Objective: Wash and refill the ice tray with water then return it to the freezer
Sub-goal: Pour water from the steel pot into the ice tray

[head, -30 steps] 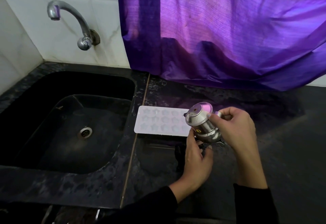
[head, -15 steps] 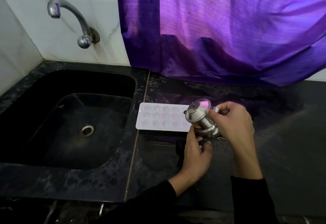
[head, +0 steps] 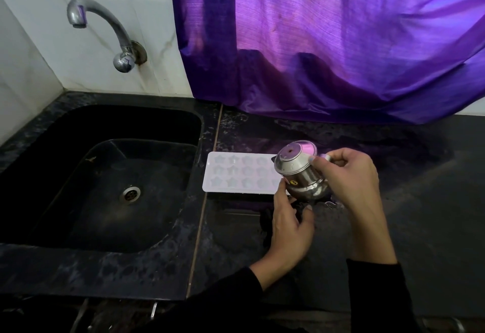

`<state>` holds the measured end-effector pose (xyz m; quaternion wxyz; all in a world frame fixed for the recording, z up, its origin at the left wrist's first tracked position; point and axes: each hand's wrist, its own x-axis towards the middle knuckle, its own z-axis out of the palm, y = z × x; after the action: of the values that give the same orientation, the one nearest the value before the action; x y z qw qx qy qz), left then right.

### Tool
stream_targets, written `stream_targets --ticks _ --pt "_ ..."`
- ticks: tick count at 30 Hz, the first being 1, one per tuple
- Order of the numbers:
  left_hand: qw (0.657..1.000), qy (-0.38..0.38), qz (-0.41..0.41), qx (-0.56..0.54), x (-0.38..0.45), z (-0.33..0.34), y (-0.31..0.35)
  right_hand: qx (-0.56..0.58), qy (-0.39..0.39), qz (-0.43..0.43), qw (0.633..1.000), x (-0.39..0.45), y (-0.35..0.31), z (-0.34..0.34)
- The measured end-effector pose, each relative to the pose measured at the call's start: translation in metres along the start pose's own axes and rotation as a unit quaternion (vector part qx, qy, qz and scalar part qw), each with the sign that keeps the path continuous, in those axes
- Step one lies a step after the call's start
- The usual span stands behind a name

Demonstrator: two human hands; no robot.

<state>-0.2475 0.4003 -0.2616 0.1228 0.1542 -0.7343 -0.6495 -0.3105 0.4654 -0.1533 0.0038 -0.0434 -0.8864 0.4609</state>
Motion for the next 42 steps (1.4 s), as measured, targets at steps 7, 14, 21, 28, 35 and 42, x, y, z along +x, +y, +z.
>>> stream_targets --ticks 7,14,21,28,35,42 --pt "1.000 0.005 -0.011 -0.002 0.000 -0.004 -0.002 -0.017 -0.014 -0.018 1.000 -0.001 -0.005 0.007" --pt "1.000 -0.003 -0.024 -0.011 0.003 -0.010 -0.005 -0.053 -0.028 -0.031 0.998 -0.003 -0.011 0.014" --pt "0.999 0.009 -0.029 -0.017 0.004 -0.010 -0.004 -0.077 -0.038 -0.051 0.995 -0.003 -0.014 0.019" --pt "0.999 0.010 -0.029 -0.015 0.006 -0.011 -0.006 -0.082 -0.039 -0.052 0.994 -0.002 -0.015 0.021" --pt "0.999 0.007 -0.025 -0.019 0.007 -0.011 -0.005 -0.075 -0.039 -0.046 0.995 -0.001 -0.014 0.020" --pt "1.000 0.017 -0.004 -0.020 0.007 -0.012 -0.004 -0.027 -0.035 -0.026 0.999 0.002 -0.012 0.020"
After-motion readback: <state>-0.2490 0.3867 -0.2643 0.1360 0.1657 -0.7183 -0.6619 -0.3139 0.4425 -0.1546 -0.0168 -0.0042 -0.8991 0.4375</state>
